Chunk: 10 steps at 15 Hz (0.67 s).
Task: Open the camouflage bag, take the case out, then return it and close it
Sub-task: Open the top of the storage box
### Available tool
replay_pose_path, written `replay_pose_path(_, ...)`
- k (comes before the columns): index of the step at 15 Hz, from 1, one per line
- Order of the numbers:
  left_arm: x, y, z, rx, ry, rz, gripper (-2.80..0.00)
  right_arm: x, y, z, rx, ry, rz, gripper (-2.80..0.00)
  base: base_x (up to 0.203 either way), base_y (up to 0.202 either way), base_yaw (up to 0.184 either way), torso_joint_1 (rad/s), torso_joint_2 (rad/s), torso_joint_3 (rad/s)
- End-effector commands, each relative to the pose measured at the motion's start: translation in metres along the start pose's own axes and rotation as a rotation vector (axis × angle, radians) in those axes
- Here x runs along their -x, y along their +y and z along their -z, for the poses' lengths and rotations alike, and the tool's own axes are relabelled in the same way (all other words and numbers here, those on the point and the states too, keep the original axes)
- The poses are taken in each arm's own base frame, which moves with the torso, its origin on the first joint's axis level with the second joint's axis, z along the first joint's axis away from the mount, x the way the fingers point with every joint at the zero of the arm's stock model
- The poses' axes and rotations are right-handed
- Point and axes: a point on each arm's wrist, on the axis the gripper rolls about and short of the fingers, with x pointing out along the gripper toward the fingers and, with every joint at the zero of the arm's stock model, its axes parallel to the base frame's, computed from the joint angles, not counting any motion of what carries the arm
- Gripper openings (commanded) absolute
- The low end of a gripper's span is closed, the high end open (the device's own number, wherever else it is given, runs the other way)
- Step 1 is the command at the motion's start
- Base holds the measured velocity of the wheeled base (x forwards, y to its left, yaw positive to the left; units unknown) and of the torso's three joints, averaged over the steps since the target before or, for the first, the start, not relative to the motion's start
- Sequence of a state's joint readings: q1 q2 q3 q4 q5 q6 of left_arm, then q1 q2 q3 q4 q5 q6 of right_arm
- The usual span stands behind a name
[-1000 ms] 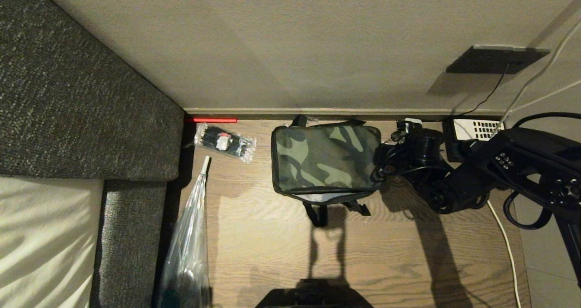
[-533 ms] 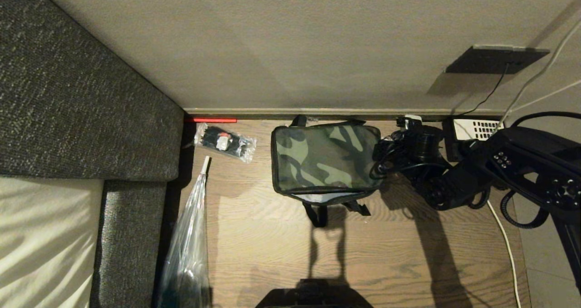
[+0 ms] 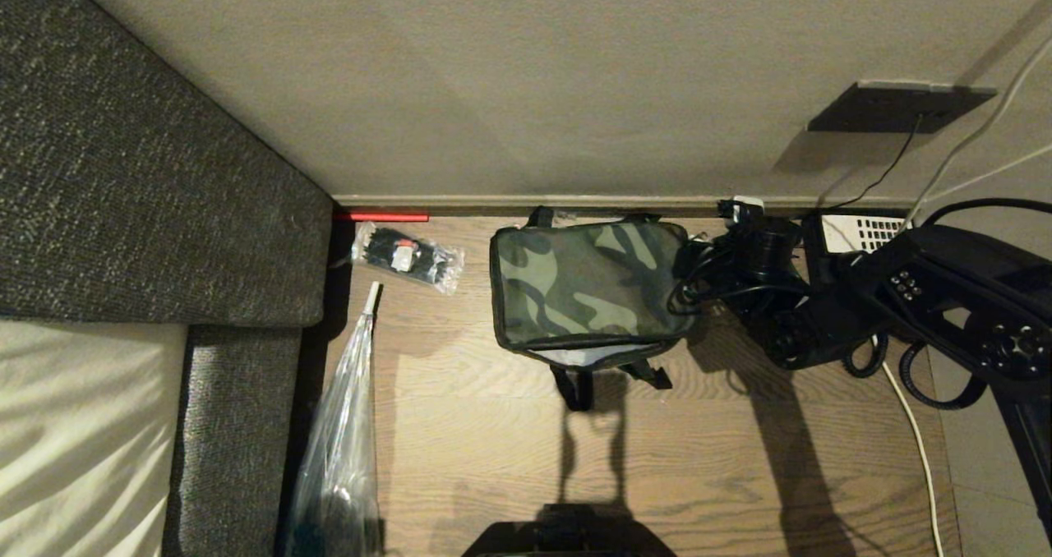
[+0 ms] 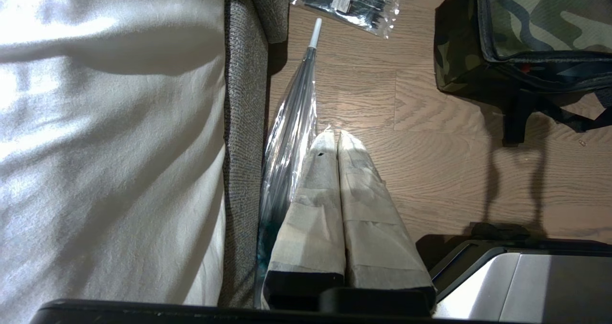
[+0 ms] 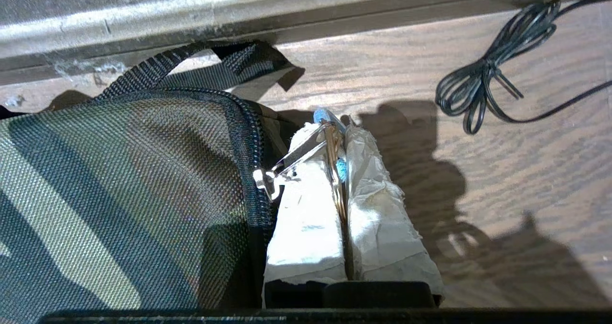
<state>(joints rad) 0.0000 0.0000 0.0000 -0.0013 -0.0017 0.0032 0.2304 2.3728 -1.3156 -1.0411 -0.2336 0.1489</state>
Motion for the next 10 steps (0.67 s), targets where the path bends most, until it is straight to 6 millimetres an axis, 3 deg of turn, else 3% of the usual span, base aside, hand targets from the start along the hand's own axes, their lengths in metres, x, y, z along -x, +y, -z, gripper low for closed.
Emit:
replay_pose_path(1,0.0,0.0,0.0,0.0,0.0,0.0,-2.8,-0.0008,-0.0013,-0.0015,-0.002,-0.009,0.003,-2.8,0.0,0.0,0.0,0.0,0.0,0.0)
replay_pose_path(10,0.0,0.0,0.0,0.0,0.0,0.0,-2.8,0.0013,-0.0082,0.0012,0.031,0.018,0.022,-2.8,0.0,0.0,0.0,0.0,0.0,0.0)
